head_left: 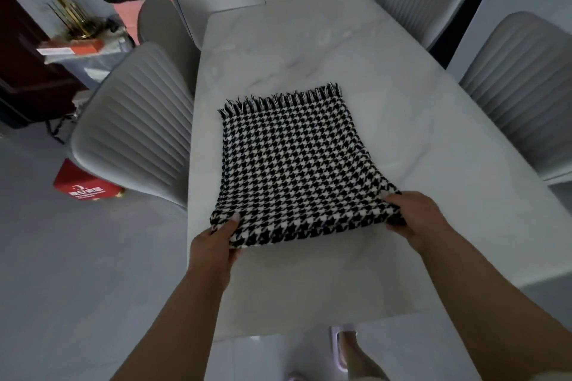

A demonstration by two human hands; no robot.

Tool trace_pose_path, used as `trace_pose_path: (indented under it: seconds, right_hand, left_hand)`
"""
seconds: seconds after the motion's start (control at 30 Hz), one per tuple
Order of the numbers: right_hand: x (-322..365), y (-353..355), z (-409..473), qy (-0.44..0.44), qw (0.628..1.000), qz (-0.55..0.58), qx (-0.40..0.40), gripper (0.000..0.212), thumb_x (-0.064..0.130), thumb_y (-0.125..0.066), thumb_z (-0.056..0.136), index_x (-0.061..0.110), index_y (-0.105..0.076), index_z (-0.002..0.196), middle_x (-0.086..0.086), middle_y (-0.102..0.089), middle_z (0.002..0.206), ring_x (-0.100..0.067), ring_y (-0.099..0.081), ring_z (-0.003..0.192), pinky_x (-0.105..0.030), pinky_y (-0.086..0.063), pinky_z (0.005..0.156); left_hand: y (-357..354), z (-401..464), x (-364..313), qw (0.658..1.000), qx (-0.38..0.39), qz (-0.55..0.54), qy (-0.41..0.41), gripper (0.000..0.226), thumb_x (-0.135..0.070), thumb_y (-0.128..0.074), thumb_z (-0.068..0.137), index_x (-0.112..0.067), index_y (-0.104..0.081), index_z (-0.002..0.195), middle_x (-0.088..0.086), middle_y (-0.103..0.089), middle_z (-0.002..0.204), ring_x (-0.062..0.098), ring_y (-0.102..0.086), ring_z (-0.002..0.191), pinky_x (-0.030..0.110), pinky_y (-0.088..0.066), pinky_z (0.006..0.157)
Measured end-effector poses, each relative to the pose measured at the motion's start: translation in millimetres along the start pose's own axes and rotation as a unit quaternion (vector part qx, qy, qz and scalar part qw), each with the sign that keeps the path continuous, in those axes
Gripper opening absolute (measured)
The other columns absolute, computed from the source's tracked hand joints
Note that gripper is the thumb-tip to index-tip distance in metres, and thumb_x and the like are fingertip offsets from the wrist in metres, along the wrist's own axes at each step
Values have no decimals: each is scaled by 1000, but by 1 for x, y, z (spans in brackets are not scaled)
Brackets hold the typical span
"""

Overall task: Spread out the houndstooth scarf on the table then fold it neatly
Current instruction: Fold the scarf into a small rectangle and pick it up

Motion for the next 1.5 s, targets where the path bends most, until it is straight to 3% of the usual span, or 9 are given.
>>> trace_pose_path:
  seconds: [0.17,0.3,0.57,0.83,1.13,1.27,1.33,1.4,1.5]
  right_hand:
    - [24,12,-33,43,996,67,29,19,11,-59,91,26,-66,101,-3,-64,80,-15,-54,56,-23,-40,41]
    - [51,4,-41,39,991,110,66,16,13,-56,92,13,-67,80,-3,-61,60,-10,-50,39,-16,-38,34]
    - [115,-37,10,-5,979,175,105,20,26,-55,94,10,-60,84,-5,-62,50,-12,-57,40,-15,-44,36]
    - [162,-89,107,-75,966,191,157,54,37,-50,96,-10,-50,122,-22,-62,116,-22,-70,75,-21,-54,47]
    - [160,-141,182,-121,970,144,151,50,30,-48,98,-9,-40,129,-25,-58,102,-32,-65,85,-29,-59,52]
    - [150,-143,193,-58,989,66,119,54,28,-51,97,4,-32,141,-27,-58,113,-33,-66,88,-36,-59,65]
    - [155,-137,187,39,996,-5,77,44,28,-51,97,10,-41,135,-20,-62,110,-28,-68,85,-36,-57,72]
    - [161,-135,169,168,975,-144,34,31,29,-53,95,19,-48,125,-8,-65,105,-21,-66,85,-35,-56,77]
    - [149,-163,131,358,867,-338,81,38,31,-50,96,23,-49,134,6,-60,118,-11,-55,107,-26,-43,91]
  left_hand:
    - [3,-41,-30,998,29,-6,-53,40,-9,-64,90,-32,-55,121,1,-67,103,17,-66,82,30,-50,64]
    - [-12,-51,-51,995,93,-10,-16,8,-12,-60,91,-11,-68,95,7,-67,84,11,-62,61,22,-50,48]
    - [-55,-4,-108,976,97,-186,49,13,-8,-52,94,-3,-61,87,12,-71,67,19,-70,55,24,-56,47]
    - [-103,80,-154,957,88,-267,77,28,-17,-42,98,3,-60,95,15,-70,86,24,-70,75,29,-60,62]
    - [-132,165,-149,964,18,-234,121,39,-27,-37,103,5,-51,120,17,-64,96,26,-70,67,33,-60,54]
    - [-119,183,-131,990,-61,-98,86,50,-33,-38,103,-6,-32,145,25,-56,118,35,-65,99,43,-56,87]
    - [-107,180,-139,984,-133,117,-22,47,-35,-41,101,-9,-39,140,22,-58,123,38,-61,106,48,-50,94]
    - [-108,164,-151,900,-195,348,-174,44,-36,-46,96,-15,-46,134,18,-58,123,34,-58,107,47,-48,96]
    - [-158,132,-138,781,-100,501,-359,49,-38,-43,97,-15,-44,140,14,-49,138,29,-42,129,41,-31,109]
Point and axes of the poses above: each hand's wrist, its own z-axis towards the middle knuckle, its own y-axis out of the back of the hand, x = y × z, the point moved 8 cm from there along z, towards the middle knuckle
